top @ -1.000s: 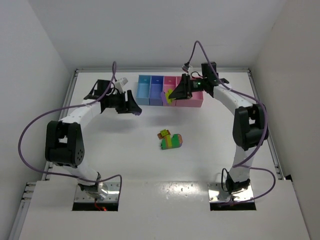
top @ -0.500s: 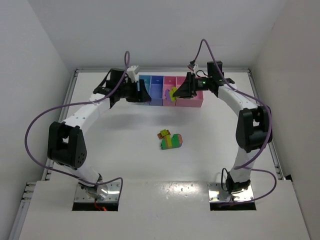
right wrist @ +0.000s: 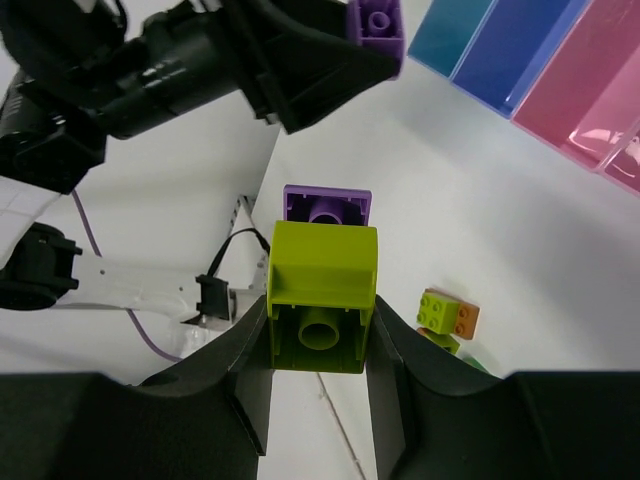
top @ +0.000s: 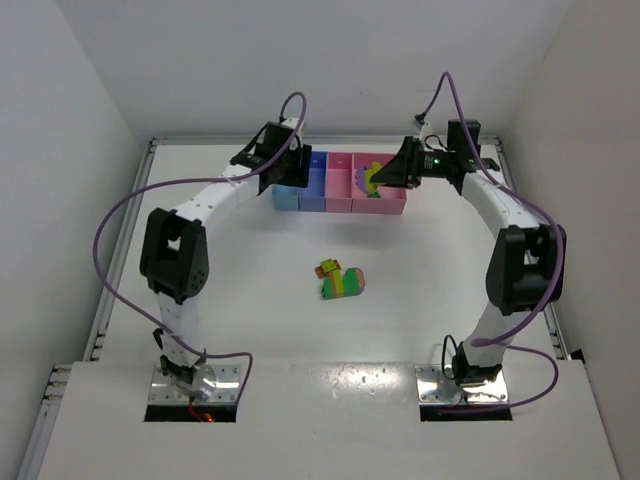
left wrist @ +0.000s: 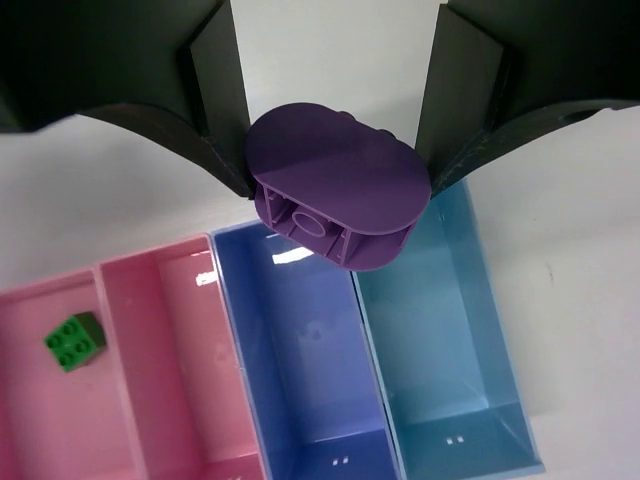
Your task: Sort the legos into containers by color
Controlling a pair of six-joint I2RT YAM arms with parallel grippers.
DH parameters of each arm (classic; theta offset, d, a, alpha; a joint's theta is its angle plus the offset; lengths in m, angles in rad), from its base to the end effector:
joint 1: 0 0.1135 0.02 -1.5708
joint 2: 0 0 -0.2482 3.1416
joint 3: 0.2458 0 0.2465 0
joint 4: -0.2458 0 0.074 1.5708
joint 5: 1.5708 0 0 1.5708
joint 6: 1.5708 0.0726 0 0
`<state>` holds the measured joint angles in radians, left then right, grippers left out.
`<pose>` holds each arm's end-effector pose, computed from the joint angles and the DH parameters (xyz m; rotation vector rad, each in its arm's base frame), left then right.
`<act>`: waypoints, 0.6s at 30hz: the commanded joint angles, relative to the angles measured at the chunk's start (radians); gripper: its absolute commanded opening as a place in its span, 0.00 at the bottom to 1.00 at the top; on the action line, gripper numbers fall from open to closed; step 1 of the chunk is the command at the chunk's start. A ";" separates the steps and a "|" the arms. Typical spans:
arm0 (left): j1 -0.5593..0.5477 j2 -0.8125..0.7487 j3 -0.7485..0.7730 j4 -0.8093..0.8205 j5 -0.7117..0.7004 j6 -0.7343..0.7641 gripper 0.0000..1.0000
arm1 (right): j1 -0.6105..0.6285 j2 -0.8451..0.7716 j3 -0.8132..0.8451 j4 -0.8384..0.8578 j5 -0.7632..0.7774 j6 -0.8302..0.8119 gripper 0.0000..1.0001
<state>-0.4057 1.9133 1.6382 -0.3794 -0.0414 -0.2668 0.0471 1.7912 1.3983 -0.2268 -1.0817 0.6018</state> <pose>0.4294 -0.1812 0.2509 0.1329 2.2400 -0.3213 0.4026 0.0831 0.2568 -0.0497 2.1988 1.5410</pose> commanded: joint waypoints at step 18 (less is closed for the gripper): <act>-0.041 0.285 0.350 -0.107 -0.035 0.075 0.73 | -0.058 -0.072 -0.025 -0.011 0.022 -0.027 0.00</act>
<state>-0.4438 2.2021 1.9438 -0.4782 -0.0929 -0.2035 -0.0097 1.7603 1.3727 -0.2489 -1.0538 0.5865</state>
